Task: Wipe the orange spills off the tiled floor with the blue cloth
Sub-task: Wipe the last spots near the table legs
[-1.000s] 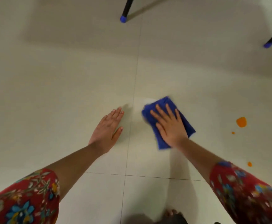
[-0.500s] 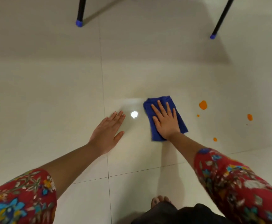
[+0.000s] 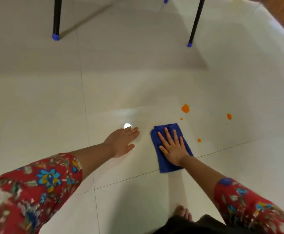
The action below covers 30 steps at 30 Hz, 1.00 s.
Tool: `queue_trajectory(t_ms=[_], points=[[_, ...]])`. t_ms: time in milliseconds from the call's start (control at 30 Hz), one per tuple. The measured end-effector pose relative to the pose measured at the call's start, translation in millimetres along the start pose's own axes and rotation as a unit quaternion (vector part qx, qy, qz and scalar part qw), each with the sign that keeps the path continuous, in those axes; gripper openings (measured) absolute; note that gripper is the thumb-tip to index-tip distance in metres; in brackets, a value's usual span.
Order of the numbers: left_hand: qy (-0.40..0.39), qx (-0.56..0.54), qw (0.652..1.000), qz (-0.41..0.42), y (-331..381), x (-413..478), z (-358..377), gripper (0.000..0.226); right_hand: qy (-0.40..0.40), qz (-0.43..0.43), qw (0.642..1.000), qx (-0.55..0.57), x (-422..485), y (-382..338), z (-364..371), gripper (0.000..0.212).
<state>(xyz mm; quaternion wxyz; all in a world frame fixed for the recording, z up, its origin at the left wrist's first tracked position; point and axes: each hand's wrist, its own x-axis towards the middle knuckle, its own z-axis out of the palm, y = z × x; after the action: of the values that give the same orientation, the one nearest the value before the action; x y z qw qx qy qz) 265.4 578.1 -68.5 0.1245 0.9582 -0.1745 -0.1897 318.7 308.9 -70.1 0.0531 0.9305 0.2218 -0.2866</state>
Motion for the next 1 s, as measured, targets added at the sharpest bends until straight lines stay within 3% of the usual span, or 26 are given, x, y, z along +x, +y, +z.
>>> queue_trajectory(t_ms=[167, 333, 400, 467, 600, 733, 833, 900, 1000], points=[[-0.014, -0.004, 1.0, -0.014, 26.8, 24.7, -13.7, 0.061, -0.02, -0.08, 0.997, 0.002, -64.9, -3.0, 39.9, 0.062], [0.008, 0.024, 0.999, 0.029, 40.5, 30.7, -24.8, 0.056, -0.013, 0.086, 0.994, 0.061, -91.3, 87.4, 53.3, 0.071], [-0.011, 0.022, 1.0, 0.008, 53.0, 42.1, -29.7, 0.057, 0.004, 0.12, 0.989, 0.087, -76.6, 102.0, 41.2, 0.063], [-0.04, 0.011, 0.999, -0.024, 66.7, 54.3, -30.2, 0.059, 0.012, 0.124, 0.987, 0.105, -67.8, 97.4, 37.5, 0.058], [-0.053, -0.013, 0.996, -0.068, 101.8, 80.6, -23.9, 0.061, 0.005, 0.041, 0.997, 0.068, -109.0, 117.0, 65.4, 0.066], [-0.023, -0.083, 0.986, -0.142, 128.6, 86.5, -4.1, 0.066, 0.025, 0.13, 0.985, 0.108, -100.5, 173.1, 55.4, 0.072], [0.021, -0.11, 0.975, -0.194, 148.1, 92.1, 13.2, 0.071, 0.074, 0.169, 0.975, 0.124, -42.4, 188.9, 26.3, 0.059], [0.048, -0.109, 0.972, -0.205, 156.1, 93.9, 21.1, 0.075, 0.094, 0.144, 0.976, 0.135, -17.7, 178.3, 19.9, 0.058], [0.059, -0.115, 0.971, -0.202, 151.4, 89.8, 25.5, 0.077, 0.122, 0.027, 0.989, 0.076, -37.0, 158.0, 46.5, 0.061]])
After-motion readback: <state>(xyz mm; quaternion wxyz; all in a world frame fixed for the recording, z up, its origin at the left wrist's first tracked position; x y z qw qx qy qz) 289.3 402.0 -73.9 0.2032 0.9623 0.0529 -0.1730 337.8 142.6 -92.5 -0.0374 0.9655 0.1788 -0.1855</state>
